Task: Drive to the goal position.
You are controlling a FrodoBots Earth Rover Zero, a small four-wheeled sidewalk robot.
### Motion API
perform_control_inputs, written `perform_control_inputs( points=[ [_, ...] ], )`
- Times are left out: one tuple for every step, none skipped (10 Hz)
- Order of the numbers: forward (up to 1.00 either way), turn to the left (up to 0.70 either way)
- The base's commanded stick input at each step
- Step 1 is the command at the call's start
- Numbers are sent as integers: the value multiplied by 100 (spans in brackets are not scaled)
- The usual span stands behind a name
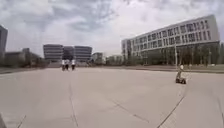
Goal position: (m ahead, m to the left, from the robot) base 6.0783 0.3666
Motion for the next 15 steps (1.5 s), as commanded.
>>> perform_control_inputs(
  points=[
    [70,0],
    [70,0],
    [70,0],
    [70,0],
    [70,0],
    [70,0],
    [70,0],
    [70,0],
    [70,0],
    [70,9],
    [70,24],
    [70,22],
    [70,8],
    [70,1],
    [70,0]
  ],
)
